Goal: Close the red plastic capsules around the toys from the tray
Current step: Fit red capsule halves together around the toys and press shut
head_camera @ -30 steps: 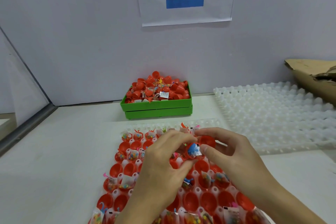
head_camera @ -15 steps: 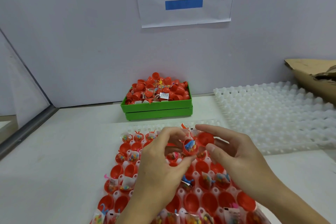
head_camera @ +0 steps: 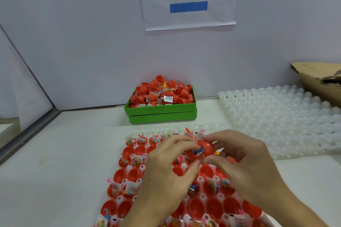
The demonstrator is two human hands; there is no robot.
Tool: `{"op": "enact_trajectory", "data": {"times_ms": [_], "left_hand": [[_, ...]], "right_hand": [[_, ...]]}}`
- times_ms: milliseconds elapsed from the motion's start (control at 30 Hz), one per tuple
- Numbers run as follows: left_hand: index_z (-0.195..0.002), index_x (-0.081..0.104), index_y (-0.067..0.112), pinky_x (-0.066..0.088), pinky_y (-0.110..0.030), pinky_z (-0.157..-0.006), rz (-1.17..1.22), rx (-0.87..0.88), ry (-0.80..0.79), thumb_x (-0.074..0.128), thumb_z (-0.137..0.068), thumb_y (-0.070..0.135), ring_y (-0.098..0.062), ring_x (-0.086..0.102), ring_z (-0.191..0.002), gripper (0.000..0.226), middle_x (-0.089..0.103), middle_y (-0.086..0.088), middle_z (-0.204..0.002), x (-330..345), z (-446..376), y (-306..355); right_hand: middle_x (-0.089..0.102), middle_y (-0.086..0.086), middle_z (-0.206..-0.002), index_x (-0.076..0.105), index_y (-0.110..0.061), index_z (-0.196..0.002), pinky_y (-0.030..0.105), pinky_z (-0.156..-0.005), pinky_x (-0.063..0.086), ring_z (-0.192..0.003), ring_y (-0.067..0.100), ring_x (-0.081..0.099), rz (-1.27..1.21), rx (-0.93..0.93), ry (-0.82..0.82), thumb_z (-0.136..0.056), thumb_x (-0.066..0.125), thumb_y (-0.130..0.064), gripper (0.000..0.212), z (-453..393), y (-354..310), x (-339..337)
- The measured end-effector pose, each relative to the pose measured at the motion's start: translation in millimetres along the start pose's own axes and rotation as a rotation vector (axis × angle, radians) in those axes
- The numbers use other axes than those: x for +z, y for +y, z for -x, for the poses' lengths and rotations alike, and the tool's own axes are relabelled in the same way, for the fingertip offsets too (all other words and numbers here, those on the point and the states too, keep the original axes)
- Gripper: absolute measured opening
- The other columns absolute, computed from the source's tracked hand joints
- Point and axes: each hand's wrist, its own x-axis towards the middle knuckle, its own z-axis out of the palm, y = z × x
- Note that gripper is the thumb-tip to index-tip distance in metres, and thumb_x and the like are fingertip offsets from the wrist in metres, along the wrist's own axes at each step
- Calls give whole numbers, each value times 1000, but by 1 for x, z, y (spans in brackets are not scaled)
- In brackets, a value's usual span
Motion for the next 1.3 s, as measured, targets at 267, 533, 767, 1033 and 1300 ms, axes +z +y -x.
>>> {"op": "enact_trajectory", "data": {"times_ms": [267,533,767,1033,1300], "left_hand": [[-92,76,23,56,-29,-82,73,-47,12,71,-82,20,-9,67,-98,12,68,15,-99,2,-1,1],[-88,77,21,55,-27,-80,-7,-62,107,76,-76,13,-4,68,-91,14,70,15,-92,7,1,1],[-105,70,31,54,-18,-87,294,-213,32,81,-75,16,-8,68,-103,35,72,14,-103,-1,0,8],[-92,76,20,57,-19,-77,461,-316,10,79,-70,-2,-9,72,-91,31,76,5,-94,-3,-4,7],[-98,77,17,55,-15,-77,447,-303,-20,71,-78,-11,-7,72,-92,35,77,6,-94,-2,-4,7]], "right_hand": [[74,-11,-94,75,-31,-101,24,-62,55,-77,13,70,-40,3,9,-63,87,3,51,0,3,1],[71,-12,-102,77,-20,-106,30,-67,58,-82,17,71,-3,-15,-12,-73,80,2,39,5,5,7],[72,-11,-95,74,-39,-104,21,-67,56,-80,15,71,-48,-24,74,-73,79,4,53,2,6,5],[75,-3,-95,76,-39,-99,25,-74,58,-83,18,71,-155,44,42,-74,75,15,60,3,0,4],[76,0,-87,79,-33,-90,20,-72,58,-79,16,73,-199,109,59,-70,73,21,58,3,0,5]]}}
